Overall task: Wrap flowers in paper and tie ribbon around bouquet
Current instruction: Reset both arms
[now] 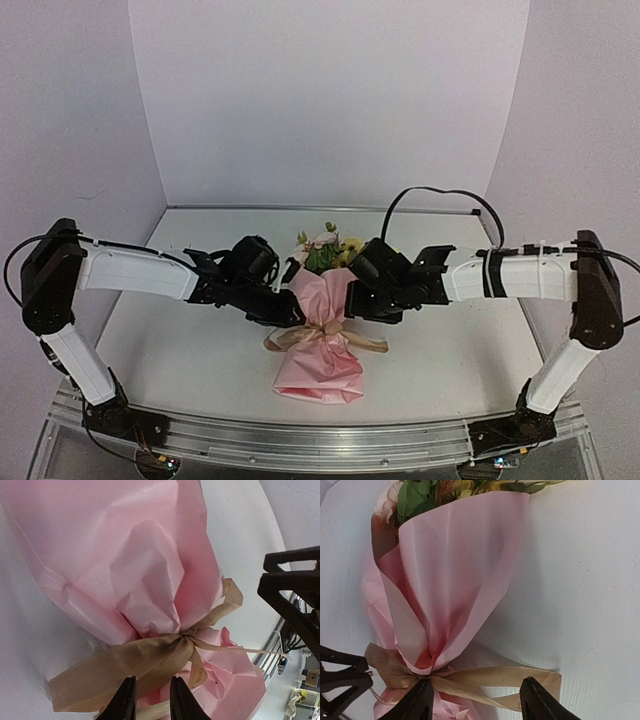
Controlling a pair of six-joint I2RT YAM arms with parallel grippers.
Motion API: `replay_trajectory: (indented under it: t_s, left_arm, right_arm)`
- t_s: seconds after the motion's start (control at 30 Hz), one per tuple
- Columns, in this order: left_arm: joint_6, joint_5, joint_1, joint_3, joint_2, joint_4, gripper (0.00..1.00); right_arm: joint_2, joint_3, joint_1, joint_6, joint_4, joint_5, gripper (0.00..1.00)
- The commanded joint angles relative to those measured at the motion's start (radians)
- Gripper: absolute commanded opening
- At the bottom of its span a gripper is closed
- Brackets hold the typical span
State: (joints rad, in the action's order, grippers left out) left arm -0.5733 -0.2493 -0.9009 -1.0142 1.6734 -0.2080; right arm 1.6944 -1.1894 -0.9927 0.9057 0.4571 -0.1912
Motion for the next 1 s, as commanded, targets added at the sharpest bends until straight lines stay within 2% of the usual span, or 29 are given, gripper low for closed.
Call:
replay_trajectory:
  t_s: [0.0, 0.1, 0.37, 0.5, 0.7, 0.8, 0.87, 0.97]
  left_arm:
    - [0.022, -0.041, -0.037, -0.044, 0.008, -0.018, 0.23]
    - [0.021, -0.068, -0.051, -0.031, 0.014, -0.013, 0.21]
    - [0.016, -0.100, -0.073, -0.006, 0.017, -0.017, 0.19]
    - [0.008, -0.090, -0.079, 0.006, -0.014, -0.013, 0.22]
    - [-0.011, -0.047, -0.079, 0.025, -0.089, -0.016, 0.27]
    - [-0.027, 0.003, -0.079, 0.052, -0.167, -0.025, 0.28]
    - [-0.031, 0.059, -0.079, 0.074, -0.235, -0.033, 0.33]
    - [-0.040, 0.163, -0.064, 0.100, -0.341, -0.048, 0.49]
  right_arm:
    - [0.050, -0.079, -0.033, -0.047, -0.006, 0.036, 0.62]
    - [0.078, -0.086, -0.063, -0.045, -0.006, 0.048, 0.59]
    - [0.102, -0.049, -0.141, -0.024, -0.005, 0.045, 0.38]
    - [0.102, -0.040, -0.163, -0.026, -0.001, 0.048, 0.36]
    - [0.067, -0.022, -0.165, -0.021, 0.018, 0.016, 0.39]
    - [-0.018, 0.024, -0.165, -0.004, 0.034, -0.040, 0.45]
    - [-0.091, 0.062, -0.165, 0.005, 0.039, -0.085, 0.51]
    - [-0.209, 0.126, -0.158, 0.027, 0.047, -0.160, 0.66]
